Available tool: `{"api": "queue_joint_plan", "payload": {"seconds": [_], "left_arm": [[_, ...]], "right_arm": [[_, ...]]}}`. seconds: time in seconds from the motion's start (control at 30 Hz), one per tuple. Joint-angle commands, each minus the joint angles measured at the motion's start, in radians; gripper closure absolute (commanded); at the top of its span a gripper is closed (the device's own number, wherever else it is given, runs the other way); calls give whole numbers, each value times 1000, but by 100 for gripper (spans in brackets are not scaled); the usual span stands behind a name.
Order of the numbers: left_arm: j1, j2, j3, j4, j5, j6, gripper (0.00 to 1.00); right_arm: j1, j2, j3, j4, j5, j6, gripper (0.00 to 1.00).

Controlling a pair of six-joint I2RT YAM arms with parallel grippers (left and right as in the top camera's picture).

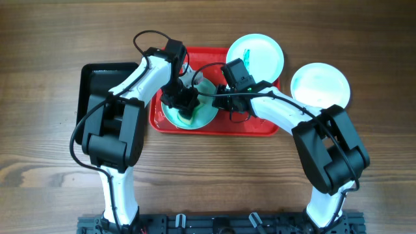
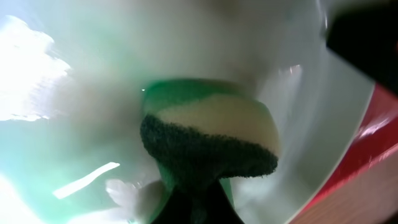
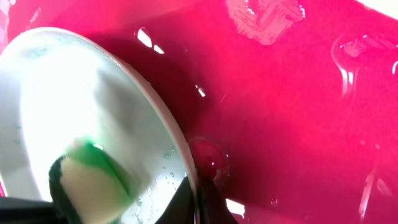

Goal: Clean dirty plates on tray and stack at the side
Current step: 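Scrub the remaining green on the plate with the left-gripper sponge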

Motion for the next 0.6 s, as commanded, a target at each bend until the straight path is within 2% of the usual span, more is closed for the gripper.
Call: {"api": "queue_joint_plan", "payload": {"seconds": [0.0, 0.1, 0.17, 0.37, 0.47, 0.57], "left_arm": [[-5, 51, -32, -63, 0, 166, 96], [-4, 51, -32, -58, -5, 196, 96], [-3, 51, -32, -16, -5, 163, 96], [-8, 51, -32, 243, -45, -229, 96], [-10, 51, -32, 337, -190, -455, 96], [-10, 51, -32, 358, -329, -611, 96]], "right_arm": [[0, 2, 0, 14, -3, 3, 96], [0, 2, 0, 14, -3, 3, 96], [0, 2, 0, 14, -3, 3, 96], [0, 2, 0, 14, -4, 3, 96], [0, 2, 0, 13, -4, 3, 96], [0, 2, 0, 13, -4, 3, 96]]}}
